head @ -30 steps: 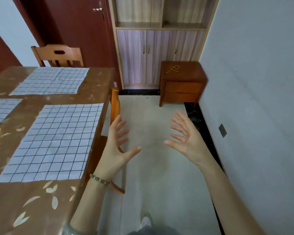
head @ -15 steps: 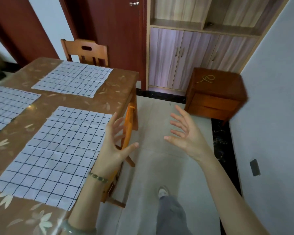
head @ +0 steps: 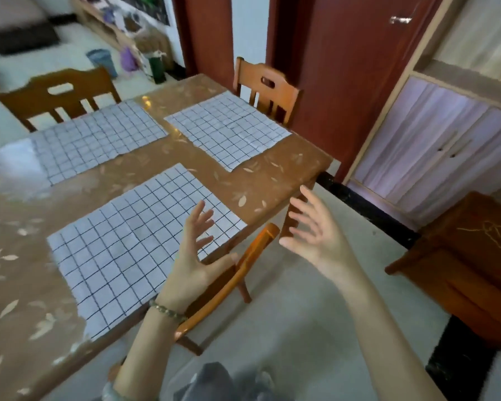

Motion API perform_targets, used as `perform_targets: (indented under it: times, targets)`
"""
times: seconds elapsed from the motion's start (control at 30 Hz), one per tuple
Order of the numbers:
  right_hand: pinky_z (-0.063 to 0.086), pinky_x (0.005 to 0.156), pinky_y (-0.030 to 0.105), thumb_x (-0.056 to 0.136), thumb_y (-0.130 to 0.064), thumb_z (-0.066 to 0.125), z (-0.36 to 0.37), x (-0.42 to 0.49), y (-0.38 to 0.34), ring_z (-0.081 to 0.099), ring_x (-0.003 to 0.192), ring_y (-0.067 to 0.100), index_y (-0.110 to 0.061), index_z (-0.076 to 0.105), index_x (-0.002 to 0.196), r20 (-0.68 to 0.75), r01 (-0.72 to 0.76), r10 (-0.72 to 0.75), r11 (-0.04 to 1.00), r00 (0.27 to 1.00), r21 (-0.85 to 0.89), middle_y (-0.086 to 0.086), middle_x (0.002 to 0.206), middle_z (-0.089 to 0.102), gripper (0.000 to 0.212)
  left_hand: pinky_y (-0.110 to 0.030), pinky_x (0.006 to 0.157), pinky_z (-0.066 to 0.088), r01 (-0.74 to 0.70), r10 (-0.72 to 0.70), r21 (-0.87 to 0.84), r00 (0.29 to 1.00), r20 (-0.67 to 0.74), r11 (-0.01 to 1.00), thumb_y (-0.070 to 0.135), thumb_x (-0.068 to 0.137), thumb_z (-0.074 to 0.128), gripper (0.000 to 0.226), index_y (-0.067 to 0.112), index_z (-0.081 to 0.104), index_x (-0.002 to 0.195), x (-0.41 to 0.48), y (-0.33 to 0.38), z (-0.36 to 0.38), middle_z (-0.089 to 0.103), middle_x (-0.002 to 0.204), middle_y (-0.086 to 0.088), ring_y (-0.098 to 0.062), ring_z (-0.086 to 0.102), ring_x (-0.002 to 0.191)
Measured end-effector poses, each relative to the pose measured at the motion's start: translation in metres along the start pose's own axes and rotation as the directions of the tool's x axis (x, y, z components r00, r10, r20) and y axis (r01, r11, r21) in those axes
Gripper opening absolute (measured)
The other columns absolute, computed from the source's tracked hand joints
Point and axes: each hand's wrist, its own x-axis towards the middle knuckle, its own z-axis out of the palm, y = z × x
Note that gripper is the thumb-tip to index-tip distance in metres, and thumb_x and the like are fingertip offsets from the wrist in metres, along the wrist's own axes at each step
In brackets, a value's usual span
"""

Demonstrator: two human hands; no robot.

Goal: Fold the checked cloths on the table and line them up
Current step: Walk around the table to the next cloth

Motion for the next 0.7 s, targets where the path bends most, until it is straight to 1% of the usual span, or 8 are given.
perform_targets:
  times: [0.1, 0.23, 0.3, 0.37, 0.47, 0.53, 0.6, 0.7]
  targets:
    - [0.044, 0.104, 0.034, 0.075, 0.001, 0.075, 0.01, 0.03, 0.0, 0.05, 0.122, 0.001, -0.044, 0.032, 0.137, 0.134, 0.013, -0.014, 1.0, 0.991, 0.008, -0.01, 0.139, 0.047, 0.087, -0.026, 0.104, 0.04, 0.06, -0.057, 0.018, 0.99, -0.133, 0.998, 0.05, 0.064, 0.075, 0.103, 0.037, 0.016, 0.148, -0.004, -0.008, -0.014, 0.038, 0.145, 0.011, 0.002, 0.04, 0.13]
    - [0.043, 0.106, 0.036, 0.076, -0.004, 0.076, 0.032, 0.066, 0.001, 0.049, 0.124, 0.003, -0.045, 0.03, 0.138, 0.284, 0.038, -0.031, 0.999, 0.958, -0.018, -0.011, 0.14, 0.046, 0.088, -0.014, 0.098, 0.04, 0.116, -0.107, 0.017, 0.955, -0.278, 0.993, 0.051, 0.062, 0.075, 0.103, 0.037, 0.018, 0.147, -0.009, -0.019, -0.034, 0.038, 0.144, 0.013, 0.004, 0.041, 0.128]
    - [0.043, 0.105, 0.035, 0.076, -0.005, 0.077, 0.048, 0.085, 0.001, 0.049, 0.123, 0.001, -0.045, 0.03, 0.139, 0.344, 0.051, -0.037, 0.998, 0.938, -0.032, -0.011, 0.141, 0.046, 0.088, -0.014, 0.099, 0.04, 0.14, -0.127, 0.015, 0.933, -0.336, 0.99, 0.05, 0.063, 0.075, 0.102, 0.036, 0.018, 0.147, -0.009, -0.025, -0.045, 0.038, 0.144, 0.012, 0.003, 0.041, 0.129]
    - [0.044, 0.105, 0.033, 0.076, -0.007, 0.077, 0.064, 0.102, 0.001, 0.049, 0.123, 0.001, -0.042, 0.029, 0.141, 0.389, 0.062, -0.042, 0.997, 0.92, -0.04, -0.013, 0.141, 0.046, 0.088, -0.018, 0.101, 0.039, 0.153, -0.137, 0.014, 0.917, -0.374, 0.988, 0.05, 0.064, 0.074, 0.102, 0.036, 0.017, 0.148, -0.007, -0.032, -0.056, 0.038, 0.144, 0.012, 0.002, 0.04, 0.13]
    - [0.043, 0.104, 0.029, 0.077, -0.007, 0.076, 0.088, 0.122, 0.003, 0.048, 0.123, 0.001, -0.042, 0.029, 0.142, 0.443, 0.049, -0.031, 0.998, 0.896, -0.029, -0.015, 0.139, 0.045, 0.087, -0.016, 0.1, 0.039, 0.166, -0.149, 0.003, 0.894, -0.422, 0.986, 0.047, 0.064, 0.074, 0.101, 0.037, 0.017, 0.147, -0.003, -0.041, -0.073, 0.037, 0.144, 0.015, 0.002, 0.04, 0.13]
    - [0.044, 0.103, 0.028, 0.077, -0.006, 0.076, 0.102, 0.137, 0.004, 0.049, 0.123, 0.001, -0.044, 0.03, 0.139, 0.471, 0.052, -0.028, 0.998, 0.881, -0.039, -0.016, 0.138, 0.045, 0.086, -0.018, 0.1, 0.039, 0.183, -0.169, -0.013, 0.874, -0.456, 0.983, 0.047, 0.064, 0.074, 0.099, 0.042, 0.018, 0.145, 0.003, -0.046, -0.086, 0.037, 0.143, 0.017, 0.003, 0.04, 0.129]
    - [0.045, 0.102, 0.028, 0.076, -0.005, 0.076, 0.118, 0.154, 0.001, 0.049, 0.123, 0.002, -0.043, 0.03, 0.139, 0.49, 0.061, -0.028, 0.997, 0.871, -0.05, -0.015, 0.138, 0.046, 0.087, -0.021, 0.102, 0.039, 0.191, -0.18, -0.027, 0.858, -0.482, 0.981, 0.047, 0.063, 0.074, 0.097, 0.046, 0.018, 0.142, 0.011, -0.052, -0.1, 0.037, 0.143, 0.017, 0.003, 0.04, 0.129]
    - [0.045, 0.101, 0.024, 0.076, -0.004, 0.076, 0.14, 0.175, 0.0, 0.049, 0.123, 0.002, -0.039, 0.03, 0.142, 0.516, 0.056, -0.017, 0.997, 0.856, -0.059, -0.012, 0.139, 0.045, 0.087, -0.018, 0.1, 0.039, 0.203, -0.193, -0.032, 0.852, -0.487, 0.979, 0.048, 0.063, 0.074, 0.098, 0.044, 0.018, 0.144, 0.021, -0.065, -0.118, 0.037, 0.142, 0.017, 0.005, 0.04, 0.128]
